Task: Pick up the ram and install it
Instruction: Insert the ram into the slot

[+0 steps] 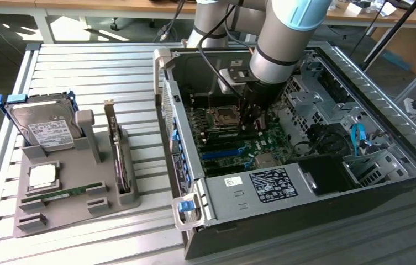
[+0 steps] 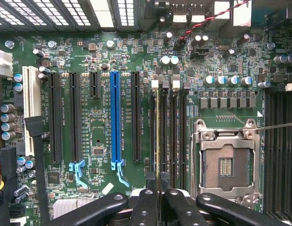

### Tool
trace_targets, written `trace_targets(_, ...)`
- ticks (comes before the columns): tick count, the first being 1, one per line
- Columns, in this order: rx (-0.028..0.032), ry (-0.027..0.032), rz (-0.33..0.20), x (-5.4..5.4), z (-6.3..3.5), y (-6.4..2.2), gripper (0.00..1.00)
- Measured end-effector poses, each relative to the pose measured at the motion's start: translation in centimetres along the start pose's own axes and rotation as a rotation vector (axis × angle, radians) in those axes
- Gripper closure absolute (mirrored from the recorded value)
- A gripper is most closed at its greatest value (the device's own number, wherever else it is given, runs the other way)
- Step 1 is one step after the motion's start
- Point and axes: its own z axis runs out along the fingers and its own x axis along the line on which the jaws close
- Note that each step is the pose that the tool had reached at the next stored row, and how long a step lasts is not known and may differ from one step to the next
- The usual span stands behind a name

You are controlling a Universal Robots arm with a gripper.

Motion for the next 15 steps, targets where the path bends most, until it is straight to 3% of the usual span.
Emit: trace_targets(15, 0.0001, -0.0002, 0.000, 0.00, 0.02, 0.00, 0.88)
